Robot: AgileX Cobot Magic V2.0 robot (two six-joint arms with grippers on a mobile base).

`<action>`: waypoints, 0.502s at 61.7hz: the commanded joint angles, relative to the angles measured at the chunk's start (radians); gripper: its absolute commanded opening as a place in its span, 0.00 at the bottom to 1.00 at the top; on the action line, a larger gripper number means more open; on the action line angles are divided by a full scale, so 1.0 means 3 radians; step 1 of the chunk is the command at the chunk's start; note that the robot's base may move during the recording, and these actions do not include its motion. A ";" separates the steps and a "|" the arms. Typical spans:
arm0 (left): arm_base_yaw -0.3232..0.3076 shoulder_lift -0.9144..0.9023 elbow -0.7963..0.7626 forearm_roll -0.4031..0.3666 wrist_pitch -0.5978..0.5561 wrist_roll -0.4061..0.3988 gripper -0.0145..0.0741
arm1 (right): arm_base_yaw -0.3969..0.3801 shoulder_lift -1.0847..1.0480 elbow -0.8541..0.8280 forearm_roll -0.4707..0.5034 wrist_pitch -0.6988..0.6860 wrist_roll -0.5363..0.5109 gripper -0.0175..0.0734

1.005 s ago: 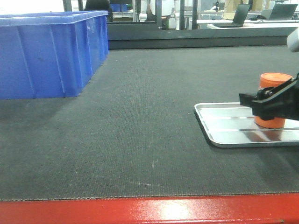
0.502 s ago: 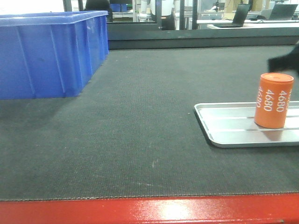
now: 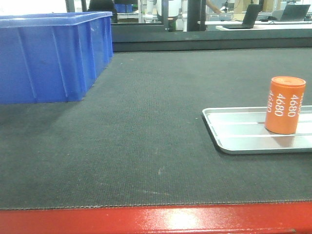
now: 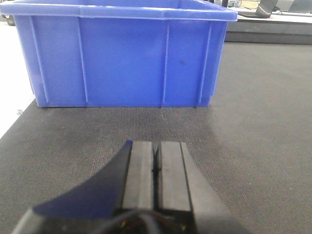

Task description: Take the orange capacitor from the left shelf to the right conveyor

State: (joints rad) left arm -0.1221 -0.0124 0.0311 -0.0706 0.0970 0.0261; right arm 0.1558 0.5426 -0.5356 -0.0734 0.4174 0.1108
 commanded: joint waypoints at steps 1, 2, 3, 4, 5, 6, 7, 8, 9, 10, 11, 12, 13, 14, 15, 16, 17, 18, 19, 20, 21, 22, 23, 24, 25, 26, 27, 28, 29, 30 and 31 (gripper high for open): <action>0.0005 -0.0030 -0.0008 -0.0012 -0.0283 -0.0006 0.02 | 0.0003 -0.0196 -0.0144 0.0056 -0.0053 0.0007 0.26; 0.0005 -0.0030 -0.0008 -0.0012 -0.0283 -0.0006 0.02 | 0.0003 -0.0228 -0.0144 0.0064 -0.0039 0.0007 0.26; 0.0005 -0.0030 -0.0008 -0.0012 -0.0283 -0.0006 0.02 | 0.0003 -0.0275 -0.0144 0.0068 -0.0038 0.0007 0.26; 0.0005 -0.0030 -0.0008 -0.0012 -0.0283 -0.0006 0.02 | 0.0003 -0.0304 -0.0144 0.0070 -0.0038 0.0007 0.26; 0.0005 -0.0030 -0.0008 -0.0012 -0.0283 -0.0006 0.02 | 0.0003 -0.0333 -0.0144 0.0070 -0.0043 0.0007 0.26; 0.0005 -0.0030 -0.0008 -0.0012 -0.0283 -0.0006 0.02 | 0.0003 -0.0373 -0.0144 0.0070 -0.0043 0.0007 0.26; 0.0005 -0.0030 -0.0008 -0.0012 -0.0283 -0.0006 0.02 | 0.0003 -0.0398 -0.0144 0.0070 -0.0043 0.0007 0.26; 0.0005 -0.0030 -0.0008 -0.0012 -0.0283 -0.0006 0.02 | 0.0003 -0.0421 -0.0144 0.0070 -0.0043 0.0007 0.26; 0.0005 -0.0030 -0.0008 -0.0012 -0.0283 -0.0006 0.02 | 0.0003 -0.0449 -0.0144 0.0070 -0.0043 0.0007 0.26; 0.0005 -0.0030 -0.0008 -0.0012 -0.0283 -0.0006 0.02 | 0.0003 -0.0468 -0.0144 0.0070 -0.0043 0.0007 0.26; 0.0005 -0.0030 -0.0008 -0.0012 -0.0283 -0.0006 0.02 | 0.0003 -0.0483 -0.0144 0.0070 -0.0046 0.0007 0.26; 0.0005 -0.0030 -0.0008 -0.0012 -0.0283 -0.0006 0.02 | 0.0003 -0.0501 -0.0144 0.0070 -0.0046 0.0007 0.26; 0.0005 -0.0030 -0.0008 -0.0012 -0.0283 -0.0006 0.02 | 0.0003 -0.0511 -0.0144 0.0070 -0.0046 0.0007 0.26; 0.0005 -0.0030 -0.0008 -0.0012 -0.0283 -0.0006 0.02 | 0.0003 -0.0518 -0.0144 0.0070 -0.0046 0.0007 0.26; 0.0005 -0.0030 -0.0008 -0.0012 -0.0283 -0.0006 0.02 | 0.0003 -0.0529 -0.0144 0.0070 -0.0046 0.0007 0.26; 0.0005 -0.0030 -0.0008 -0.0012 -0.0283 -0.0006 0.02 | 0.0003 -0.0530 -0.0144 0.0070 -0.0046 0.0007 0.26; 0.0005 -0.0030 -0.0008 -0.0012 -0.0283 -0.0006 0.02 | 0.0003 -0.0535 -0.0144 0.0070 -0.0046 0.0007 0.26; 0.0005 -0.0030 -0.0008 -0.0012 -0.0283 -0.0006 0.02 | 0.0003 -0.0535 -0.0144 0.0070 -0.0046 0.0007 0.26; 0.0005 -0.0030 -0.0008 -0.0012 -0.0283 -0.0006 0.02 | 0.0003 -0.0535 -0.0144 0.0070 -0.0046 0.0007 0.26; 0.0005 -0.0030 -0.0008 -0.0012 -0.0283 -0.0006 0.02 | 0.0003 -0.0535 -0.0144 0.0070 -0.0046 0.0007 0.26; 0.0005 -0.0030 -0.0008 -0.0012 -0.0283 -0.0006 0.02 | 0.0003 -0.0535 -0.0144 0.0070 -0.0046 0.0007 0.26; 0.0005 -0.0030 -0.0008 -0.0012 -0.0283 -0.0006 0.02 | 0.0003 -0.0535 -0.0144 0.0070 -0.0046 0.0007 0.26; 0.0005 -0.0030 -0.0008 -0.0012 -0.0283 -0.0006 0.02 | 0.0003 -0.0534 -0.0144 0.0070 -0.0043 0.0007 0.26; 0.0005 -0.0030 -0.0008 -0.0012 -0.0283 -0.0006 0.02 | 0.0003 -0.0534 -0.0144 0.0070 -0.0043 0.0007 0.26; 0.0005 -0.0030 -0.0008 -0.0012 -0.0283 -0.0006 0.02 | 0.0003 -0.0534 -0.0144 0.0070 -0.0043 0.0007 0.26; 0.0005 -0.0030 -0.0008 -0.0012 -0.0283 -0.0006 0.02 | 0.0003 -0.0534 -0.0144 0.0070 -0.0043 0.0007 0.26; 0.0005 -0.0030 -0.0008 -0.0012 -0.0283 -0.0006 0.02 | 0.0003 -0.0534 -0.0144 0.0070 -0.0043 0.0007 0.26; 0.0005 -0.0030 -0.0008 -0.0012 -0.0283 -0.0006 0.02 | 0.0003 -0.0534 -0.0144 0.0070 -0.0043 0.0007 0.26; 0.0005 -0.0030 -0.0008 -0.0012 -0.0283 -0.0006 0.02 | 0.0003 -0.0534 -0.0144 0.0070 -0.0043 0.0007 0.26; 0.0005 -0.0030 -0.0008 -0.0012 -0.0283 -0.0006 0.02 | 0.0003 -0.0534 -0.0144 0.0070 -0.0043 0.0007 0.26; 0.0005 -0.0030 -0.0008 -0.0012 -0.0283 -0.0006 0.02 | 0.0003 -0.0534 -0.0144 0.0070 -0.0043 0.0007 0.26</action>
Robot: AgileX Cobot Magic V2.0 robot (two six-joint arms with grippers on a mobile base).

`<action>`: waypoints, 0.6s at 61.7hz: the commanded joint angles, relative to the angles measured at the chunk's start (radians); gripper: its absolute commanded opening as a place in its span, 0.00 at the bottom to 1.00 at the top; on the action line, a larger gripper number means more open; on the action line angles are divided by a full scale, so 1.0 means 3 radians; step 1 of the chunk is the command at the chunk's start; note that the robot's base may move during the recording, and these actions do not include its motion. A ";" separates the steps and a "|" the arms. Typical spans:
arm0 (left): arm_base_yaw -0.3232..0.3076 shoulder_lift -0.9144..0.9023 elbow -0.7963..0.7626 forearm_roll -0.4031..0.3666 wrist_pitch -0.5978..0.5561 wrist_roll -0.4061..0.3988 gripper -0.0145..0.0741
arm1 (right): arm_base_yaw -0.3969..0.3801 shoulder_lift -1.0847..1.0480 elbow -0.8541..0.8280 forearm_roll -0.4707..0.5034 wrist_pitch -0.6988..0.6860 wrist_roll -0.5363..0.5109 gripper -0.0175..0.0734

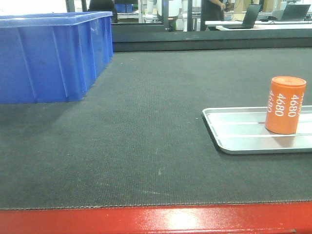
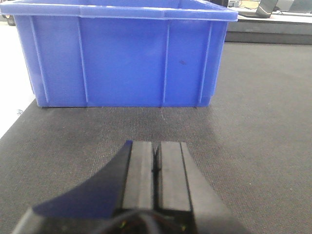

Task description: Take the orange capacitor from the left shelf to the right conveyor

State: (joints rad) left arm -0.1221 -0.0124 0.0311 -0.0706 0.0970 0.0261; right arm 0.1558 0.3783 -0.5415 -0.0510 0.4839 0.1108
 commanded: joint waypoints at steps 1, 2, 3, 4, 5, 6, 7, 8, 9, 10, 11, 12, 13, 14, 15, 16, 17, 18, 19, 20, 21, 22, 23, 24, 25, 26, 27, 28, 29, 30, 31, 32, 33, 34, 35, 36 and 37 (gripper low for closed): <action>0.0005 -0.0030 -0.0008 -0.0012 -0.0283 -0.0006 0.02 | 0.0003 0.0014 -0.0125 -0.0005 -0.0265 0.0004 0.26; 0.0005 -0.0030 -0.0008 -0.0012 -0.0283 -0.0006 0.02 | 0.0003 0.0014 -0.0125 -0.0005 -0.0265 0.0004 0.26; 0.0005 -0.0030 -0.0008 -0.0012 -0.0283 -0.0006 0.02 | 0.0003 0.0014 -0.0125 -0.0005 -0.0265 0.0004 0.26; 0.0005 -0.0030 -0.0008 -0.0012 -0.0283 -0.0006 0.02 | 0.0003 0.0014 -0.0125 -0.0005 -0.0265 0.0004 0.26; 0.0005 -0.0030 -0.0008 -0.0012 -0.0283 -0.0006 0.02 | 0.0003 0.0014 -0.0122 -0.0005 -0.0265 0.0004 0.26; 0.0005 -0.0030 -0.0008 -0.0012 -0.0283 -0.0006 0.02 | 0.0003 0.0014 -0.0117 -0.0015 -0.0274 0.0001 0.26; 0.0005 -0.0030 -0.0008 -0.0012 -0.0283 -0.0006 0.02 | 0.0003 0.0014 -0.0113 -0.0021 -0.0281 0.0001 0.26; 0.0005 -0.0030 -0.0008 -0.0012 -0.0283 -0.0006 0.02 | 0.0003 0.0014 -0.0101 -0.0028 -0.0289 0.0001 0.26; 0.0005 -0.0030 -0.0008 -0.0012 -0.0283 -0.0006 0.02 | 0.0003 0.0014 -0.0095 -0.0033 -0.0289 0.0001 0.26; 0.0005 -0.0030 -0.0008 -0.0012 -0.0283 -0.0006 0.02 | -0.0002 0.0014 -0.0080 -0.0042 -0.0298 0.0001 0.26; 0.0005 -0.0030 -0.0008 -0.0012 -0.0283 -0.0006 0.02 | -0.0003 0.0014 -0.0068 -0.0044 -0.0306 0.0001 0.26; 0.0005 -0.0030 -0.0008 -0.0012 -0.0283 -0.0006 0.02 | -0.0007 0.0011 -0.0055 -0.0044 -0.0312 0.0001 0.26; 0.0005 -0.0030 -0.0008 -0.0012 -0.0283 -0.0006 0.02 | -0.0017 0.0004 -0.0031 -0.0044 -0.0328 0.0001 0.26; 0.0005 -0.0030 -0.0008 -0.0012 -0.0283 -0.0006 0.02 | -0.0021 -0.0003 -0.0012 -0.0044 -0.0337 0.0001 0.26; 0.0005 -0.0030 -0.0008 -0.0012 -0.0283 -0.0006 0.02 | -0.0029 -0.0020 0.0019 -0.0044 -0.0346 0.0001 0.26; 0.0005 -0.0030 -0.0008 -0.0012 -0.0283 -0.0006 0.02 | -0.0045 -0.0035 0.0043 -0.0044 -0.0360 -0.0012 0.26; 0.0005 -0.0030 -0.0008 -0.0012 -0.0283 -0.0006 0.02 | -0.0058 -0.0065 0.0087 -0.0044 -0.0369 -0.0022 0.26; 0.0005 -0.0030 -0.0008 -0.0012 -0.0283 -0.0006 0.02 | -0.0086 -0.0087 0.0120 -0.0044 -0.0390 -0.0029 0.26; 0.0005 -0.0030 -0.0008 -0.0012 -0.0283 -0.0006 0.02 | -0.0107 -0.0126 0.0175 -0.0044 -0.0404 -0.0033 0.26; 0.0005 -0.0030 -0.0008 -0.0012 -0.0283 -0.0006 0.02 | -0.0144 -0.0153 0.0214 -0.0044 -0.0430 -0.0033 0.26; 0.0005 -0.0030 -0.0008 -0.0012 -0.0283 -0.0006 0.02 | -0.0169 -0.0198 0.0276 -0.0044 -0.0453 -0.0033 0.26; 0.0005 -0.0030 -0.0008 -0.0012 -0.0283 -0.0006 0.02 | -0.0210 -0.0230 0.0320 -0.0039 -0.0488 -0.0033 0.26; 0.0005 -0.0030 -0.0008 -0.0012 -0.0283 -0.0006 0.02 | -0.0238 -0.0280 0.0389 -0.0032 -0.0513 -0.0033 0.26; 0.0005 -0.0030 -0.0008 -0.0012 -0.0283 -0.0006 0.02 | -0.0267 -0.0316 0.0435 -0.0022 -0.0539 -0.0033 0.26; 0.0005 -0.0030 -0.0008 -0.0012 -0.0283 -0.0006 0.02 | -0.0311 -0.0370 0.0504 -0.0006 -0.0576 -0.0033 0.26; 0.0005 -0.0030 -0.0008 -0.0012 -0.0283 -0.0006 0.02 | -0.0340 -0.0407 0.0549 0.0008 -0.0601 -0.0033 0.26; 0.0005 -0.0030 -0.0008 -0.0012 -0.0283 -0.0006 0.02 | -0.0370 -0.0443 0.0594 0.0023 -0.0635 -0.0033 0.26; 0.0005 -0.0030 -0.0008 -0.0012 -0.0283 -0.0006 0.02 | -0.0414 -0.0498 0.0662 0.0047 -0.0659 -0.0033 0.26; 0.0005 -0.0030 -0.0008 -0.0012 -0.0283 -0.0006 0.02 | -0.0444 -0.0535 0.0708 0.0061 -0.0682 -0.0033 0.26; 0.0005 -0.0030 -0.0008 -0.0012 -0.0283 -0.0006 0.02 | -0.0472 -0.0570 0.0754 0.0082 -0.0714 -0.0033 0.26; 0.0005 -0.0030 -0.0008 -0.0012 -0.0283 -0.0006 0.02 | -0.0514 -0.0624 0.0819 0.0096 -0.0734 -0.0033 0.26; 0.0005 -0.0030 -0.0008 -0.0012 -0.0283 -0.0006 0.02 | -0.0541 -0.0658 0.0862 0.0114 -0.0763 -0.0033 0.26; 0.0005 -0.0030 -0.0008 -0.0012 -0.0283 -0.0006 0.02 | -0.0578 -0.0691 0.0904 0.0127 -0.0782 -0.0033 0.26; 0.0005 -0.0030 -0.0008 -0.0012 -0.0283 -0.0006 0.02 | -0.0602 -0.0723 0.0945 0.0135 -0.0802 -0.0033 0.26; 0.0005 -0.0030 -0.0008 -0.0012 -0.0283 -0.0006 0.02 | -0.0634 -0.0769 0.1006 0.0143 -0.0829 -0.0033 0.26; 0.0005 -0.0030 -0.0008 -0.0012 -0.0283 -0.0006 0.02 | -0.0654 -0.0799 0.1046 0.0144 -0.0846 -0.0033 0.26; 0.0005 -0.0030 -0.0008 -0.0012 -0.0283 -0.0006 0.02 | -0.0680 -0.0841 0.1103 0.0143 -0.0875 -0.0033 0.26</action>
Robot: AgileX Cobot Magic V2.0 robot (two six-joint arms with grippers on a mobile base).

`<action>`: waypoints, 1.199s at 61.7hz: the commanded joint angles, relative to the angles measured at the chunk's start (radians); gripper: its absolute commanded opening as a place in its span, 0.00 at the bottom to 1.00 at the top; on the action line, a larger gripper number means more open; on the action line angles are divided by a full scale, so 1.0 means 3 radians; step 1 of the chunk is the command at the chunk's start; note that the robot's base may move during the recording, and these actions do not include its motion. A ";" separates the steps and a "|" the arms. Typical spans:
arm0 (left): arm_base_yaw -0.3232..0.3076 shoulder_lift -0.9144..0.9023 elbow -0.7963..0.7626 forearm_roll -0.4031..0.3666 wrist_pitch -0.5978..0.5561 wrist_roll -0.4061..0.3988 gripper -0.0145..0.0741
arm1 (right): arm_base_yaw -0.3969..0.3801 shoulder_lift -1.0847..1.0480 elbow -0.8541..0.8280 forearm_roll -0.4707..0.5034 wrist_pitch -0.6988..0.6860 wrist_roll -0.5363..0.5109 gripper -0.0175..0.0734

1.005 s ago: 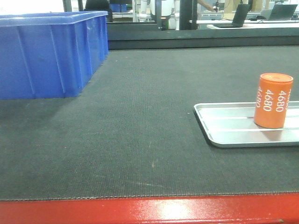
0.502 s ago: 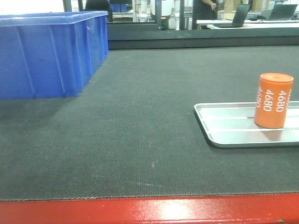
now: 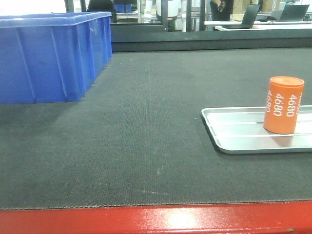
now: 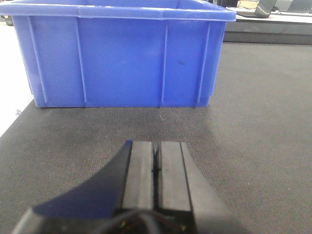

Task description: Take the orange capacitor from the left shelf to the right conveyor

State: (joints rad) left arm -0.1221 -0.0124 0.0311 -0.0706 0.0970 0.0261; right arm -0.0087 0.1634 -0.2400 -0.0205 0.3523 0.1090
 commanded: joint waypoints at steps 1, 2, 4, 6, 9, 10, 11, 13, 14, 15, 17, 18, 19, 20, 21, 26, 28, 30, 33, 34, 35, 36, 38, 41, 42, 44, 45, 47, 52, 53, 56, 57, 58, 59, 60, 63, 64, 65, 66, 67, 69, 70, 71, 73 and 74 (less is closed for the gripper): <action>0.0005 -0.0030 -0.0008 -0.0012 -0.0283 -0.0006 0.02 | -0.0146 -0.0151 0.0136 0.0042 -0.0458 -0.0027 0.26; 0.0005 -0.0030 -0.0008 -0.0012 -0.0283 -0.0006 0.02 | -0.0160 -0.0176 0.0175 0.0042 -0.0483 -0.0027 0.26; 0.0005 -0.0030 -0.0008 -0.0012 -0.0283 -0.0006 0.02 | -0.0189 -0.0234 0.0271 0.0042 -0.0559 -0.0027 0.26; 0.0005 -0.0030 -0.0008 -0.0012 -0.0283 -0.0006 0.02 | -0.0207 -0.0281 0.0365 0.0042 -0.0655 -0.0031 0.26; 0.0005 -0.0030 -0.0008 -0.0012 -0.0283 -0.0006 0.02 | -0.0214 -0.0341 0.0509 0.0042 -0.0816 -0.0053 0.26; 0.0005 -0.0030 -0.0008 -0.0012 -0.0283 -0.0006 0.02 | -0.0214 -0.0352 0.0546 0.0042 -0.0865 -0.0053 0.26; 0.0005 -0.0030 -0.0008 -0.0012 -0.0283 -0.0006 0.02 | -0.0214 -0.0372 0.0599 0.0042 -0.0940 -0.0053 0.26; 0.0005 -0.0030 -0.0008 -0.0012 -0.0283 -0.0006 0.02 | -0.0214 -0.0392 0.0669 0.0042 -0.1034 -0.0053 0.26; 0.0005 -0.0030 -0.0008 -0.0012 -0.0283 -0.0006 0.02 | -0.0214 -0.0411 0.0720 0.0042 -0.1098 -0.0053 0.26; 0.0005 -0.0030 -0.0008 -0.0012 -0.0283 -0.0006 0.02 | -0.0214 -0.0420 0.0755 0.0042 -0.1143 -0.0053 0.26; 0.0005 -0.0030 -0.0008 -0.0012 -0.0283 -0.0006 0.02 | -0.0214 -0.0449 0.0838 0.0048 -0.1258 -0.0053 0.26; 0.0005 -0.0030 -0.0008 -0.0012 -0.0283 -0.0006 0.02 | -0.0214 -0.0461 0.0871 0.0068 -0.1326 -0.0053 0.26; 0.0005 -0.0030 -0.0008 -0.0012 -0.0283 -0.0006 0.02 | -0.0214 -0.0477 0.0894 0.0068 -0.1357 -0.0053 0.26; 0.0005 -0.0030 -0.0008 -0.0012 -0.0283 -0.0006 0.02 | -0.0214 -0.0501 0.0887 0.0068 -0.1303 -0.0053 0.26; 0.0005 -0.0030 -0.0008 -0.0012 -0.0283 -0.0006 0.02 | -0.0214 -0.0517 0.0884 0.0068 -0.1266 -0.0053 0.26; 0.0005 -0.0030 -0.0008 -0.0012 -0.0283 -0.0006 0.02 | -0.0214 -0.0606 0.0879 0.0068 -0.1245 -0.0053 0.26; 0.0005 -0.0030 -0.0008 -0.0012 -0.0283 -0.0006 0.02 | -0.0214 -0.0630 0.0879 0.0068 -0.1248 -0.0053 0.26; 0.0005 -0.0030 -0.0008 -0.0012 -0.0283 -0.0006 0.02 | -0.0214 -0.0627 0.0879 0.0068 -0.1256 -0.0053 0.26; 0.0005 -0.0030 -0.0008 -0.0012 -0.0283 -0.0006 0.02 | -0.0214 -0.0627 0.0879 0.0068 -0.1246 -0.0053 0.26; 0.0005 -0.0030 -0.0008 -0.0012 -0.0283 -0.0006 0.02 | -0.0214 -0.0627 0.0879 0.0068 -0.1243 -0.0053 0.26; 0.0005 -0.0030 -0.0008 -0.0012 -0.0283 -0.0006 0.02 | -0.0214 -0.0627 0.0879 0.0068 -0.1239 -0.0053 0.26; 0.0005 -0.0030 -0.0008 -0.0012 -0.0283 -0.0006 0.02 | -0.0214 -0.0627 0.0879 0.0068 -0.1231 -0.0053 0.26; 0.0005 -0.0030 -0.0008 -0.0012 -0.0283 -0.0006 0.02 | -0.0214 -0.0627 0.0879 0.0068 -0.1227 -0.0053 0.26; 0.0005 -0.0030 -0.0008 -0.0012 -0.0283 -0.0006 0.02 | -0.0214 -0.0627 0.0879 0.0068 -0.1220 -0.0053 0.26; 0.0005 -0.0030 -0.0008 -0.0012 -0.0283 -0.0006 0.02 | -0.0214 -0.0627 0.0879 0.0068 -0.1220 -0.0053 0.26; 0.0005 -0.0030 -0.0008 -0.0012 -0.0283 -0.0006 0.02 | -0.0214 -0.0627 0.0879 0.0068 -0.1220 -0.0053 0.26; 0.0005 -0.0030 -0.0008 -0.0012 -0.0283 -0.0006 0.02 | -0.0214 -0.0627 0.0879 0.0068 -0.1220 -0.0053 0.26; 0.0005 -0.0030 -0.0008 -0.0012 -0.0283 -0.0006 0.02 | -0.0214 -0.0627 0.0879 0.0068 -0.1220 -0.0053 0.26; 0.0005 -0.0030 -0.0008 -0.0012 -0.0283 -0.0006 0.02 | -0.0214 -0.0627 0.0879 0.0068 -0.1220 -0.0053 0.26; 0.0005 -0.0030 -0.0008 -0.0012 -0.0283 -0.0006 0.02 | -0.0214 -0.0627 0.0879 0.0068 -0.1220 -0.0053 0.26; 0.0005 -0.0030 -0.0008 -0.0012 -0.0283 -0.0006 0.02 | -0.0214 -0.0627 0.0879 0.0068 -0.1220 -0.0053 0.26; 0.0005 -0.0030 -0.0008 -0.0012 -0.0283 -0.0006 0.02 | -0.0214 -0.0627 0.0879 0.0068 -0.1220 -0.0053 0.26; 0.0005 -0.0030 -0.0008 -0.0012 -0.0283 -0.0006 0.02 | -0.0214 -0.0627 0.0879 0.0068 -0.1220 -0.0053 0.26; 0.0005 -0.0030 -0.0008 -0.0012 -0.0283 -0.0006 0.02 | -0.0214 -0.0627 0.0879 0.0068 -0.1220 -0.0053 0.26; 0.0005 -0.0030 -0.0008 -0.0012 -0.0283 -0.0006 0.02 | -0.0214 -0.0627 0.0879 0.0068 -0.1220 -0.0053 0.26; 0.0005 -0.0030 -0.0008 -0.0012 -0.0283 -0.0006 0.02 | -0.0214 -0.0627 0.0879 0.0068 -0.1220 -0.0053 0.26; 0.0005 -0.0030 -0.0008 -0.0012 -0.0283 -0.0006 0.02 | -0.0214 -0.0627 0.0879 0.0068 -0.1220 -0.0053 0.26; 0.0005 -0.0030 -0.0008 -0.0012 -0.0283 -0.0006 0.02 | -0.0214 -0.0627 0.0879 0.0068 -0.1220 -0.0053 0.26; 0.0005 -0.0030 -0.0008 -0.0012 -0.0283 -0.0006 0.02 | -0.0214 -0.0627 0.0879 0.0068 -0.1220 -0.0053 0.26; 0.0005 -0.0030 -0.0008 -0.0012 -0.0283 -0.0006 0.02 | -0.0214 -0.0627 0.0879 0.0068 -0.1220 -0.0053 0.26; 0.0005 -0.0030 -0.0008 -0.0012 -0.0283 -0.0006 0.02 | -0.0214 -0.0627 0.0879 0.0068 -0.1220 -0.0053 0.26; 0.0005 -0.0030 -0.0008 -0.0012 -0.0283 -0.0006 0.02 | -0.0214 -0.0627 0.0879 0.0068 -0.1220 -0.0053 0.26; 0.0005 -0.0030 -0.0008 -0.0012 -0.0283 -0.0006 0.02 | -0.0214 -0.0627 0.0879 0.0068 -0.1220 -0.0053 0.26; 0.0005 -0.0030 -0.0008 -0.0012 -0.0283 -0.0006 0.02 | -0.0214 -0.0627 0.0879 0.0068 -0.1220 -0.0053 0.26; 0.0005 -0.0030 -0.0008 -0.0012 -0.0283 -0.0006 0.02 | -0.0214 -0.0627 0.0879 0.0068 -0.1220 -0.0053 0.26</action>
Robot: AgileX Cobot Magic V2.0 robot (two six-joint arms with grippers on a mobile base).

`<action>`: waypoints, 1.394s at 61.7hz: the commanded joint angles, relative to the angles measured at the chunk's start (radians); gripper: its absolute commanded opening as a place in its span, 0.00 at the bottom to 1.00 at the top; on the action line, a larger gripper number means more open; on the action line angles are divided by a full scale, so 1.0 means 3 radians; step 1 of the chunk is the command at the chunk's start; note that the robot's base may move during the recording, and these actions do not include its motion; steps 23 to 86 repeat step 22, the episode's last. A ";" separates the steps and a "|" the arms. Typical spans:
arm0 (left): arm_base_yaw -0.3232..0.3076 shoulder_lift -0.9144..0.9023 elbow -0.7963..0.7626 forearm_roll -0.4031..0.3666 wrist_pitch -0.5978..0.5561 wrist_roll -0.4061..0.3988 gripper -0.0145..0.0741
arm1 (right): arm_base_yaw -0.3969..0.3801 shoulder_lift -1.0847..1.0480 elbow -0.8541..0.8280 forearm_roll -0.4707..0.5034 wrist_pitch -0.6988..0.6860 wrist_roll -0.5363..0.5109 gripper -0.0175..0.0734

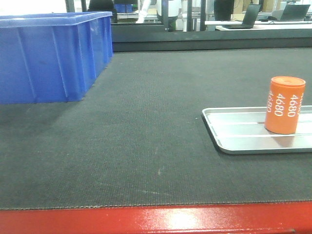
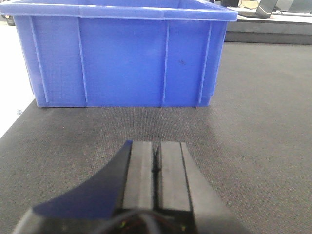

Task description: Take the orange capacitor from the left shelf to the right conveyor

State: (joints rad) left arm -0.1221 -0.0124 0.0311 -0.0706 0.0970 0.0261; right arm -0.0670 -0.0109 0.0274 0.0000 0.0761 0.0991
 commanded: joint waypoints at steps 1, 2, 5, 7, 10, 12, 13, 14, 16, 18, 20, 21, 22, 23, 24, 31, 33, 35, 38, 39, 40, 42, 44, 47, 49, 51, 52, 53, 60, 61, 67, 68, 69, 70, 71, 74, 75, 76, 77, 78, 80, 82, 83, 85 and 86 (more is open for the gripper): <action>0.0005 -0.0030 -0.0008 -0.0012 -0.0283 -0.0006 0.02 | -0.0019 -0.0046 -0.0012 0.0000 -0.0299 -0.0021 0.26; 0.0005 -0.0030 -0.0008 -0.0012 -0.0283 -0.0006 0.02 | -0.0019 -0.0046 -0.0012 0.0000 -0.0299 -0.0021 0.26; 0.0005 -0.0030 -0.0008 -0.0012 -0.0283 -0.0006 0.02 | -0.0019 -0.0046 -0.0012 0.0000 -0.0299 -0.0021 0.26; 0.0005 -0.0030 -0.0008 -0.0012 -0.0283 -0.0006 0.02 | -0.0019 -0.0046 -0.0012 0.0000 -0.0299 -0.0021 0.26; 0.0005 -0.0030 -0.0008 -0.0012 -0.0283 -0.0006 0.02 | -0.0019 -0.0046 -0.0012 0.0000 -0.0299 -0.0021 0.26; 0.0005 -0.0030 -0.0008 -0.0012 -0.0283 -0.0006 0.02 | -0.0019 -0.0046 -0.0012 0.0000 -0.0299 -0.0021 0.26; 0.0005 -0.0030 -0.0008 -0.0012 -0.0283 -0.0006 0.02 | -0.0019 -0.0046 -0.0012 0.0000 -0.0299 -0.0021 0.26; 0.0005 -0.0030 -0.0008 -0.0012 -0.0283 -0.0006 0.02 | -0.0019 -0.0046 -0.0012 0.0000 -0.0299 -0.0021 0.26; 0.0005 -0.0030 -0.0008 -0.0012 -0.0283 -0.0006 0.02 | -0.0019 -0.0046 -0.0012 0.0000 -0.0299 -0.0021 0.26; 0.0005 -0.0030 -0.0008 -0.0012 -0.0283 -0.0006 0.02 | -0.0019 -0.0046 -0.0012 0.0000 -0.0299 -0.0021 0.26; 0.0005 -0.0030 -0.0008 -0.0012 -0.0283 -0.0006 0.02 | -0.0019 -0.0046 -0.0012 0.0000 -0.0299 -0.0021 0.26; 0.0005 -0.0030 -0.0008 -0.0012 -0.0283 -0.0006 0.02 | -0.0019 -0.0046 -0.0012 0.0000 -0.0299 -0.0021 0.26; 0.0005 -0.0030 -0.0008 -0.0012 -0.0283 -0.0006 0.02 | -0.0019 -0.0046 -0.0012 0.0000 -0.0299 -0.0021 0.26; 0.0005 -0.0030 -0.0008 -0.0012 -0.0283 -0.0006 0.02 | -0.0019 -0.0046 -0.0012 0.0000 -0.0299 -0.0021 0.26; 0.0005 -0.0030 -0.0008 -0.0012 -0.0283 -0.0006 0.02 | -0.0019 -0.0046 -0.0012 0.0000 -0.0299 -0.0021 0.26; 0.0005 -0.0030 -0.0008 -0.0012 -0.0283 -0.0006 0.02 | -0.0019 -0.0046 -0.0012 0.0000 -0.0299 -0.0021 0.26; 0.0005 -0.0030 -0.0008 -0.0012 -0.0283 -0.0006 0.02 | -0.0019 -0.0046 -0.0012 0.0000 -0.0299 -0.0021 0.26; 0.0005 -0.0030 -0.0008 -0.0012 -0.0283 -0.0006 0.02 | -0.0019 -0.0046 -0.0012 0.0000 -0.0299 -0.0021 0.26; 0.0005 -0.0030 -0.0008 -0.0012 -0.0283 -0.0006 0.02 | -0.0019 -0.0046 -0.0012 0.0000 -0.0299 -0.0021 0.26; 0.0005 -0.0030 -0.0008 -0.0012 -0.0283 -0.0006 0.02 | -0.0019 -0.0046 -0.0012 0.0000 -0.0299 -0.0021 0.26; 0.0005 -0.0030 -0.0008 -0.0012 -0.0283 -0.0006 0.02 | -0.0019 -0.0046 -0.0012 0.0000 -0.0299 -0.0021 0.26; 0.0005 -0.0030 -0.0008 -0.0012 -0.0283 -0.0006 0.02 | -0.0019 -0.0046 -0.0012 0.0000 -0.0299 -0.0021 0.26; 0.0005 -0.0030 -0.0008 -0.0012 -0.0283 -0.0006 0.02 | -0.0019 -0.0046 -0.0012 0.0000 -0.0299 -0.0021 0.26; 0.0005 -0.0030 -0.0008 -0.0012 -0.0283 -0.0006 0.02 | -0.0019 -0.0046 -0.0012 0.0000 -0.0299 -0.0021 0.26; 0.0005 -0.0030 -0.0008 -0.0012 -0.0283 -0.0006 0.02 | -0.0019 -0.0046 -0.0012 0.0000 -0.0299 -0.0021 0.26; 0.0005 -0.0030 -0.0008 -0.0012 -0.0283 -0.0006 0.02 | -0.0019 -0.0046 -0.0012 0.0000 -0.0299 -0.0021 0.26; 0.0005 -0.0030 -0.0008 -0.0012 -0.0283 -0.0006 0.02 | -0.0019 -0.0046 -0.0012 0.0000 -0.0299 -0.0021 0.26; 0.0005 -0.0030 -0.0008 -0.0012 -0.0283 -0.0006 0.02 | -0.0019 -0.0046 -0.0012 0.0000 -0.0299 -0.0021 0.26; 0.0005 -0.0030 -0.0008 -0.0012 -0.0283 -0.0006 0.02 | -0.0019 -0.0046 -0.0012 0.0000 -0.0299 -0.0021 0.26; 0.0005 -0.0030 -0.0008 -0.0012 -0.0283 -0.0006 0.02 | -0.0019 -0.0046 -0.0012 0.0000 -0.0299 -0.0021 0.26; 0.0005 -0.0030 -0.0008 -0.0012 -0.0283 -0.0006 0.02 | -0.0019 -0.0046 -0.0012 0.0000 -0.0299 -0.0021 0.26; 0.0005 -0.0030 -0.0008 -0.0012 -0.0283 -0.0006 0.02 | -0.0019 -0.0046 -0.0012 0.0000 -0.0299 -0.0021 0.26; 0.0005 -0.0030 -0.0008 -0.0012 -0.0283 -0.0006 0.02 | -0.0019 -0.0046 -0.0012 0.0000 -0.0299 -0.0021 0.26; 0.0005 -0.0030 -0.0008 -0.0012 -0.0283 -0.0006 0.02 | -0.0019 -0.0046 -0.0012 0.0000 -0.0299 -0.0021 0.26; 0.0005 -0.0030 -0.0008 -0.0012 -0.0283 -0.0006 0.02 | -0.0019 -0.0046 -0.0012 0.0000 -0.0299 -0.0021 0.26; 0.0005 -0.0030 -0.0008 -0.0012 -0.0283 -0.0006 0.02 | -0.0019 -0.0046 -0.0012 0.0000 -0.0299 -0.0021 0.26; 0.0005 -0.0030 -0.0008 -0.0012 -0.0283 -0.0006 0.02 | -0.0019 -0.0046 -0.0012 0.0000 -0.0299 -0.0021 0.26; 0.0005 -0.0030 -0.0008 -0.0012 -0.0283 -0.0006 0.02 | -0.0019 -0.0046 -0.0012 0.0000 -0.0299 -0.0021 0.26; 0.0005 -0.0030 -0.0008 -0.0012 -0.0283 -0.0006 0.02 | -0.0019 -0.0046 -0.0012 0.0000 -0.0299 -0.0021 0.26; 0.0005 -0.0030 -0.0008 -0.0012 -0.0283 -0.0006 0.02 | -0.0019 -0.0046 -0.0012 0.0000 -0.0299 -0.0021 0.26; 0.0005 -0.0030 -0.0008 -0.0012 -0.0283 -0.0006 0.02 | -0.0019 -0.0046 -0.0012 0.0000 -0.0299 -0.0021 0.26; 0.0005 -0.0030 -0.0008 -0.0012 -0.0283 -0.0006 0.02 | -0.0019 -0.0046 -0.0012 0.0000 -0.0299 -0.0021 0.26; 0.0005 -0.0030 -0.0008 -0.0012 -0.0283 -0.0006 0.02 | -0.0019 -0.0046 -0.0012 0.0000 -0.0299 -0.0021 0.26; 0.0005 -0.0030 -0.0008 -0.0012 -0.0283 -0.0006 0.02 | -0.0019 -0.0046 -0.0012 0.0000 -0.0299 -0.0021 0.26; 0.0005 -0.0030 -0.0008 -0.0012 -0.0283 -0.0006 0.02 | -0.0019 -0.0046 -0.0012 0.0000 -0.0299 -0.0021 0.26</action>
